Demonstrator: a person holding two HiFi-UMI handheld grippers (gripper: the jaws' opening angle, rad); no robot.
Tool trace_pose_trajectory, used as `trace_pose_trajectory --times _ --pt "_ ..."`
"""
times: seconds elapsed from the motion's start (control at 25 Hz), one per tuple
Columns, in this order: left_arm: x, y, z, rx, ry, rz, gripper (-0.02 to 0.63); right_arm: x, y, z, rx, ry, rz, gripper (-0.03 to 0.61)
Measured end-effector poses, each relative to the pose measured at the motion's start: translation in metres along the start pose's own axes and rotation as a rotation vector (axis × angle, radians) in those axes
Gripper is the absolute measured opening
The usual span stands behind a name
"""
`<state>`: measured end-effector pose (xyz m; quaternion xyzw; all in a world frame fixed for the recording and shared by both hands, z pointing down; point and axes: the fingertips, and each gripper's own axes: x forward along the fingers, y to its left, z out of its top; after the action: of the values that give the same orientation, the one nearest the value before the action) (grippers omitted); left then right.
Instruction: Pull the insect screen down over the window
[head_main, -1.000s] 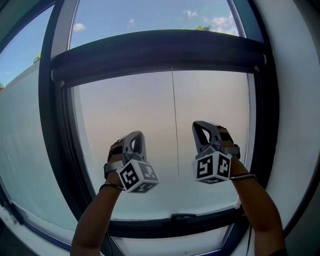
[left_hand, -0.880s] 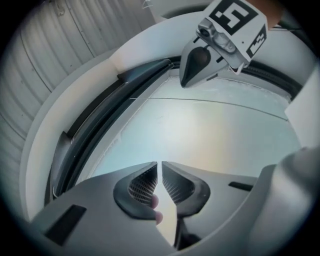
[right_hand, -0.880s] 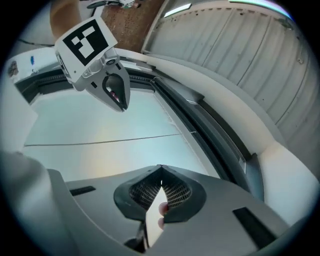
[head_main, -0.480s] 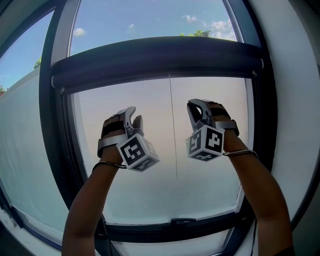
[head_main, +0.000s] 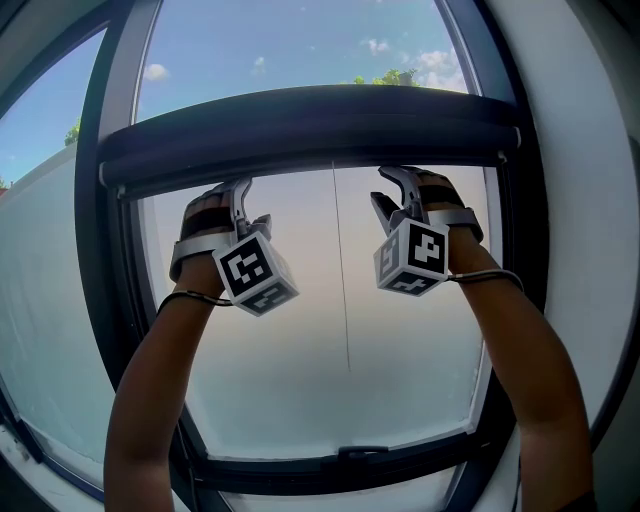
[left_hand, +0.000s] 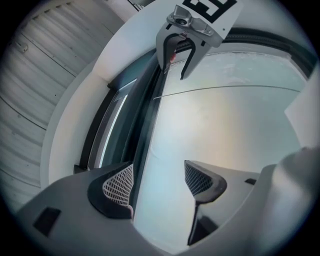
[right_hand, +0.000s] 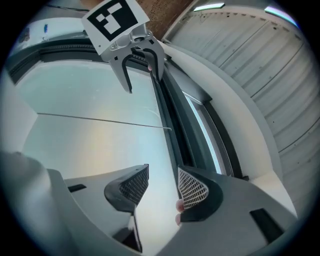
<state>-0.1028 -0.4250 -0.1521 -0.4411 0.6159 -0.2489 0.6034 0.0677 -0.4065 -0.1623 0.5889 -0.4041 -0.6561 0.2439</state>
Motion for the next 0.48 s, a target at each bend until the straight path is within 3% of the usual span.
trace_pose_trajectory --times 0.2,0.4,0.48 --pt "0.01 0.014 -0.007 0.002 0.025 -0.009 0.309 0.008 -0.017 0.009 -0.03 0.0 -0.011 0.175" --pt "0.022 0.019 -0.013 -0.021 0.039 -0.016 0.311 0.022 -0.013 0.014 -0.071 0.036 0.065 0.183" --pt "0.026 0.019 -0.012 0.01 0.05 -0.014 0.311 0.026 -0.01 0.013 -0.106 0.055 0.078 0.183"
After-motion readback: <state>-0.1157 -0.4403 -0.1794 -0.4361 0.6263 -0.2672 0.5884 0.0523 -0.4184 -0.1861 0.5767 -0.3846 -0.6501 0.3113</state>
